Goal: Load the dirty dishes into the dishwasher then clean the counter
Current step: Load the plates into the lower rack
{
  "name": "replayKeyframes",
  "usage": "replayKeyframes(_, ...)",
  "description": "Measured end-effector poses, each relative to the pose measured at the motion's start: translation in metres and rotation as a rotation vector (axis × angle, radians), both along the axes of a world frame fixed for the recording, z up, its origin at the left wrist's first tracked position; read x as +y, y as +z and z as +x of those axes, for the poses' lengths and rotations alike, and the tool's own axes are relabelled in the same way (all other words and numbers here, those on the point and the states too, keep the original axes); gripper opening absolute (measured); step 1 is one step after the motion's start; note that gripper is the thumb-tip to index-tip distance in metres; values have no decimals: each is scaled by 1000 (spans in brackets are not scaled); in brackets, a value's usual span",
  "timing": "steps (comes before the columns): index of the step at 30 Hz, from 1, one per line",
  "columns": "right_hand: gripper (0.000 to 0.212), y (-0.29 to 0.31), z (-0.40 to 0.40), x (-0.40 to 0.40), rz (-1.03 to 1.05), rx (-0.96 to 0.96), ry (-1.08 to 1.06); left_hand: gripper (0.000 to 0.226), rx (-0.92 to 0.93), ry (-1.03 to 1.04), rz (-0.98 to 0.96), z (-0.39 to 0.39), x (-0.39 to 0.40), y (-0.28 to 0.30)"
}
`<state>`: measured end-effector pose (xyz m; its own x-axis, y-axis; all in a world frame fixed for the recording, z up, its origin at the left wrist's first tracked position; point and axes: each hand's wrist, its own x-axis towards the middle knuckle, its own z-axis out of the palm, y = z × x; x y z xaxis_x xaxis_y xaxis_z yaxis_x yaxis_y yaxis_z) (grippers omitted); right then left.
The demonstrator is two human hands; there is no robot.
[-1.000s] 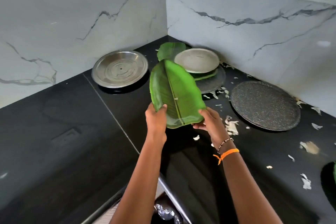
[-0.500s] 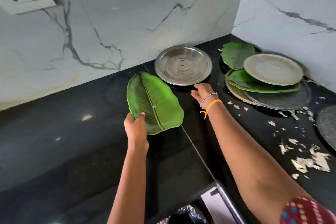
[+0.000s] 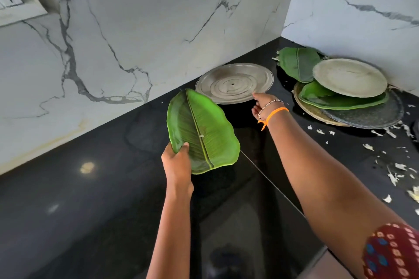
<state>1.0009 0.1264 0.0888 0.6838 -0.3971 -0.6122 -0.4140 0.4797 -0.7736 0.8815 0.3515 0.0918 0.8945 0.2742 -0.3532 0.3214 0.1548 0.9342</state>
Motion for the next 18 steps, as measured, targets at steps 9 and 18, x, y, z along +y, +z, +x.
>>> replayKeyframes(9,36,6,-67,-13,56,-386,-96,15,-14,-92,34,-12,-12,1)
replayKeyframes(18,23,-7,-320,-55,-301,-556,-498,14,-82,-403,31,-107,-97,8)
